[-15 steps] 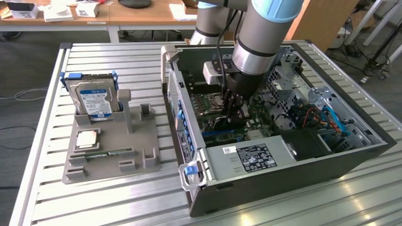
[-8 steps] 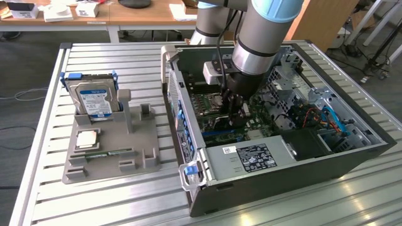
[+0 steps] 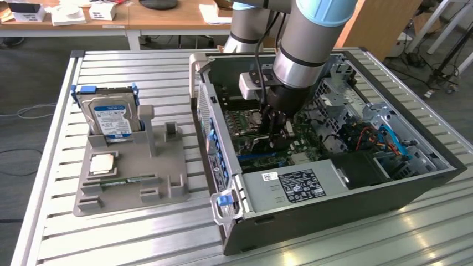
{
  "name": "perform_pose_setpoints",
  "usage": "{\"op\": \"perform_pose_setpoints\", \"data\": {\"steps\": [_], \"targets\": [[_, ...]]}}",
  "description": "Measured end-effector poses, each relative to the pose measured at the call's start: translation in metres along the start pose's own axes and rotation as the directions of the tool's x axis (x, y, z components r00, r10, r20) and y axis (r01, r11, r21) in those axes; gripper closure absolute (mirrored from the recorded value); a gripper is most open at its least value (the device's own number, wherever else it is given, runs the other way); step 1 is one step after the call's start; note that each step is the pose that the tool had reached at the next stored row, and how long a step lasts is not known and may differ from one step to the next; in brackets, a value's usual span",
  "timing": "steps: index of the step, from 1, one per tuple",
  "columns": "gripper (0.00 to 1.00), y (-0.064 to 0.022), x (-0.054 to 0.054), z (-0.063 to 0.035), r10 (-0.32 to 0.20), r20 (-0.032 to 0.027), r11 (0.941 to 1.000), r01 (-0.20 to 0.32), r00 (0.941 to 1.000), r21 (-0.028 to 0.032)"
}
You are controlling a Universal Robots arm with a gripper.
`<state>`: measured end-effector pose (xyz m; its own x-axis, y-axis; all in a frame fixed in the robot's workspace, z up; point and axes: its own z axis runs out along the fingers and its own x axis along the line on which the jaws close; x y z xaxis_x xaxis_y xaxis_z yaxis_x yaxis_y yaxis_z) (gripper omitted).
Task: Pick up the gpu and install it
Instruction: 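Insert the gpu into the slot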
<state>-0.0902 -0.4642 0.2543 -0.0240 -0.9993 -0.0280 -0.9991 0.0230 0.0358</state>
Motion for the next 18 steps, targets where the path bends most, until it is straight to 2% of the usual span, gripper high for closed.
{"op": "perform_pose_setpoints", "data": {"steps": [10,15,18], "targets": [[0.46,0.0001,0.000,-0.0004,0.000,-0.0002,1.0000,0.000,1.0000,-0.0001],[0.46,0.0004,0.000,-0.0105,0.000,0.0001,1.0000,0.000,1.0000,0.0000],[0.46,0.0008,-0.001,-0.0209,0.000,0.0003,1.0000,0.000,1.0000,0.0000]]}}
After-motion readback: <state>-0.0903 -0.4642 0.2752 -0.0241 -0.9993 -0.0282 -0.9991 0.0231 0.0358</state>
